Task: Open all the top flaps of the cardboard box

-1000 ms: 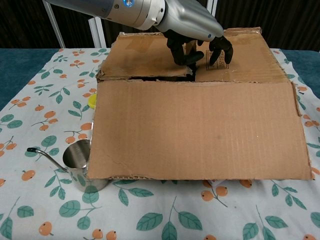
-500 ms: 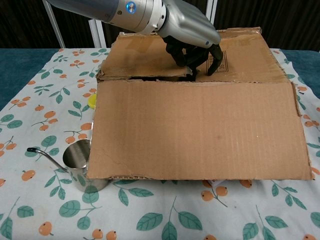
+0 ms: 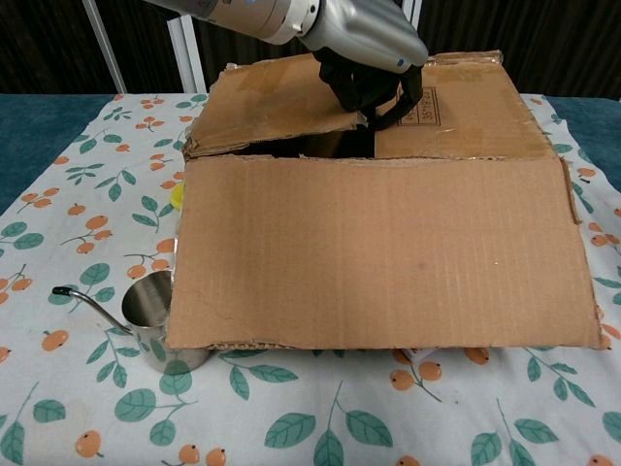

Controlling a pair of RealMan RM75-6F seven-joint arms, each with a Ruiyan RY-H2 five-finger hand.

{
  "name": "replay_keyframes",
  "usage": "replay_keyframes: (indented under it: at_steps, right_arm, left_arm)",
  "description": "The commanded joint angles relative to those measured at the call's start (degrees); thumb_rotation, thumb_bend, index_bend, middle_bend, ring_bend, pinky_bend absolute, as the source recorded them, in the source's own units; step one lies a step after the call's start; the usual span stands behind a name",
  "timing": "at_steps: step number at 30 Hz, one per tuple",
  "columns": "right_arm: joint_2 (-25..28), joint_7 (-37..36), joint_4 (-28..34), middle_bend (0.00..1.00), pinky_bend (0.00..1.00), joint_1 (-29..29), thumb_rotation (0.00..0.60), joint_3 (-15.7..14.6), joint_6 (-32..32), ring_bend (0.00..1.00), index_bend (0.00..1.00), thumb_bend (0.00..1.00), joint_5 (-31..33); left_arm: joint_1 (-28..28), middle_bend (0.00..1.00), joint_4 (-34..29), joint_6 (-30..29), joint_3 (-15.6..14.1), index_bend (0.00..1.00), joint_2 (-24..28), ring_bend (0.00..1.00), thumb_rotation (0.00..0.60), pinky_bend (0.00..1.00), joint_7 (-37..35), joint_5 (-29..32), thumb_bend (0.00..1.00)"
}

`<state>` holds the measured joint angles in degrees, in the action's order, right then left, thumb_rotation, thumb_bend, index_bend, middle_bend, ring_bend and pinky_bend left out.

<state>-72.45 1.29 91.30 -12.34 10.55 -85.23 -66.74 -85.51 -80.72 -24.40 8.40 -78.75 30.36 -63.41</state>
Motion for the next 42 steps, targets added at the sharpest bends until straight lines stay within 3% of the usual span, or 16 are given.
replay_keyframes:
  at_steps: [1, 21, 29, 42]
  right_arm:
    - [0.0, 0.0, 0.0, 0.00, 0.23, 0.1, 0.600, 0.2, 0.1, 0.01, 0.02, 0.58, -0.1]
    - [-0.5, 0.0, 0.2, 0.00, 0.23, 1.0, 0.600, 1.3, 0.9, 0.01, 0.02, 0.58, -0.9]
    - [-0.7, 0.6, -0.2, 0.00, 0.23, 1.2, 0.600, 1.2, 1.0, 0.01, 0.03, 0.59, -1.9]
    - [-1.1, 0.4, -0.2, 0.00, 0.23, 1.6, 0.600, 1.5, 1.4, 0.01, 0.04, 0.59, -2.2]
  left_arm:
    - [-0.6, 0.77, -1.0, -0.4, -0.2, 0.47, 1.5, 0.54, 0.600, 0.45, 0.5, 0.5, 1.00]
    - [-3.6, 0.77, -15.7, -0.1, -1.3, 0.46, 20.0, 0.54, 0.600, 0.45, 1.1, 7.2, 1.00]
    - [-4.4, 0.77, -21.2, 0.3, -3.5, 0.46, 28.0, 0.54, 0.600, 0.45, 1.9, 9.6, 1.00]
    - [-0.3, 0.77, -29.8, -1.8, -6.7, 0.46, 41.7, 0.54, 0.600, 0.45, 1.9, 8.1, 1.00]
